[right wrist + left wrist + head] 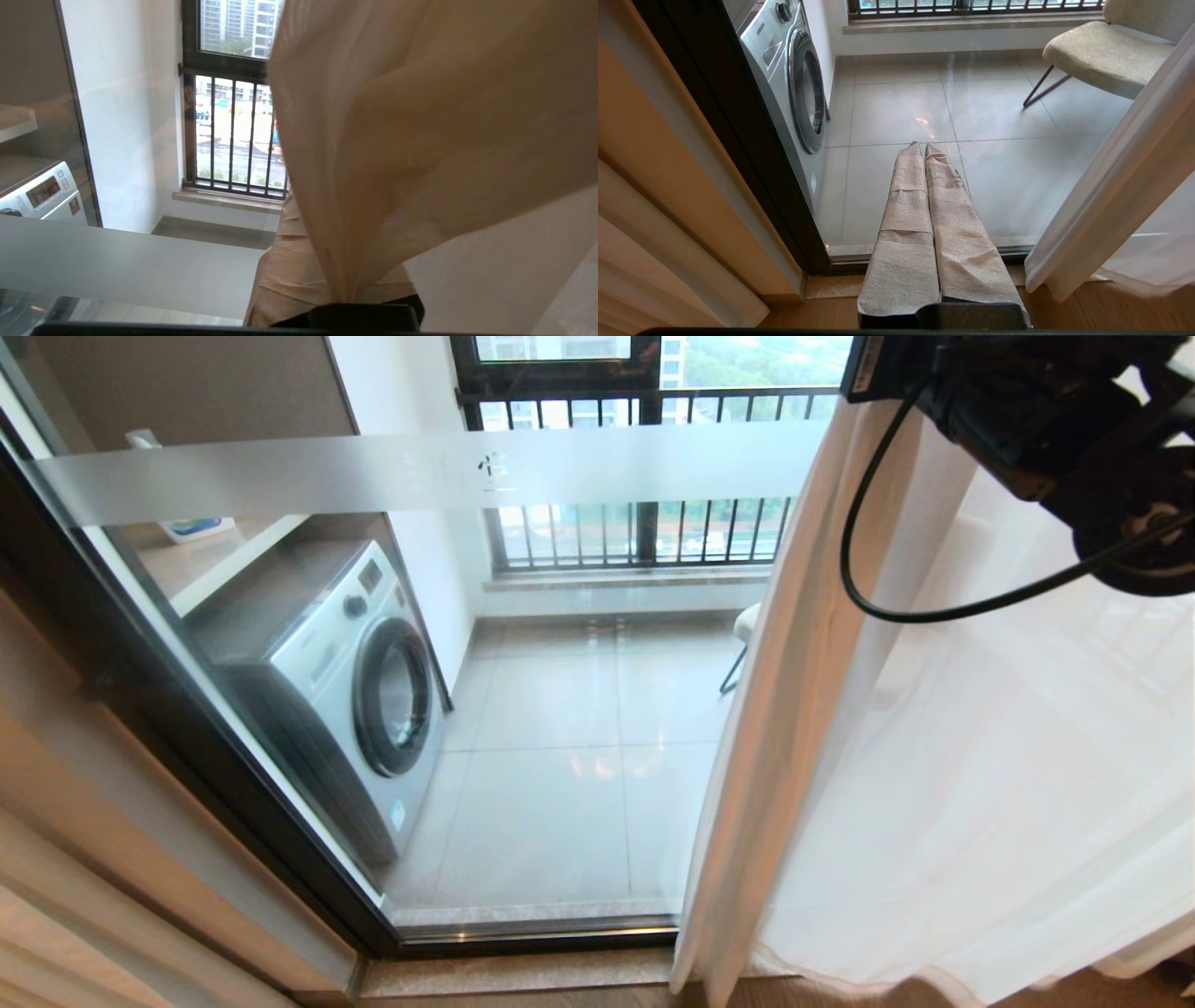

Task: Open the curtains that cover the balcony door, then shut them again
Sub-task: Close the inner curtains on both sides

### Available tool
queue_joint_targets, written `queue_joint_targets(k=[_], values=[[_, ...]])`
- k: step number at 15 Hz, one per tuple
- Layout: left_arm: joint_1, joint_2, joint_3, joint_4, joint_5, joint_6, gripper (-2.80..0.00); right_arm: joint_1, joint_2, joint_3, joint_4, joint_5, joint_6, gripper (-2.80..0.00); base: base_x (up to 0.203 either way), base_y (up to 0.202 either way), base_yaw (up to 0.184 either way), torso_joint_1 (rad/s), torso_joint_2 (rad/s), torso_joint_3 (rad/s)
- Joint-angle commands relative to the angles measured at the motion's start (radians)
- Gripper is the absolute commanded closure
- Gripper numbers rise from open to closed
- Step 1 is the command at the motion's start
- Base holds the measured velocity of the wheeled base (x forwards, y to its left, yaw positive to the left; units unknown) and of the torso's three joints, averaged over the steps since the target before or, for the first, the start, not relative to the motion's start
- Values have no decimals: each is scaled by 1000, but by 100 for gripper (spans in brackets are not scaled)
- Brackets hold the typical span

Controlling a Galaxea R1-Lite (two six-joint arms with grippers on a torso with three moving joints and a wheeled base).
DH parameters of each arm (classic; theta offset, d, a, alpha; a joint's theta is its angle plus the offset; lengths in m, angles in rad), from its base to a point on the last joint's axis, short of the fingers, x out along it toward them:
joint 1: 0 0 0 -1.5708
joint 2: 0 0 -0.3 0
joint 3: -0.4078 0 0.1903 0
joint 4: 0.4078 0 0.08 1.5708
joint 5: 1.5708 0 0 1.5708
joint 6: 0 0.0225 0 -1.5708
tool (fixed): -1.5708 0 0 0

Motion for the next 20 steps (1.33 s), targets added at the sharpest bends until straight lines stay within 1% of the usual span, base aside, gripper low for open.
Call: queue_joint_targets(k=[1,4,8,10,16,20], values=[[0,0,0,0,0,0,0,1,-16,14,-6,-2,-2,-280,0,0,0,0,0,0],[0,0,0,0,0,0,0,1,-48,43,-6,0,-2,-280,0,0,0,0,0,0],[0,0,0,0,0,0,0,1,-130,135,-7,-2,-5,-280,0,0,0,0,0,0],[0,0,0,0,0,0,0,1,-194,203,-6,-2,-5,-280,0,0,0,0,0,0],[0,0,0,0,0,0,0,1,-438,460,-1,0,-7,-280,0,0,0,0,0,0],[0,0,0,0,0,0,0,1,-622,615,44,0,-7,-280,0,0,0,0,0,0]])
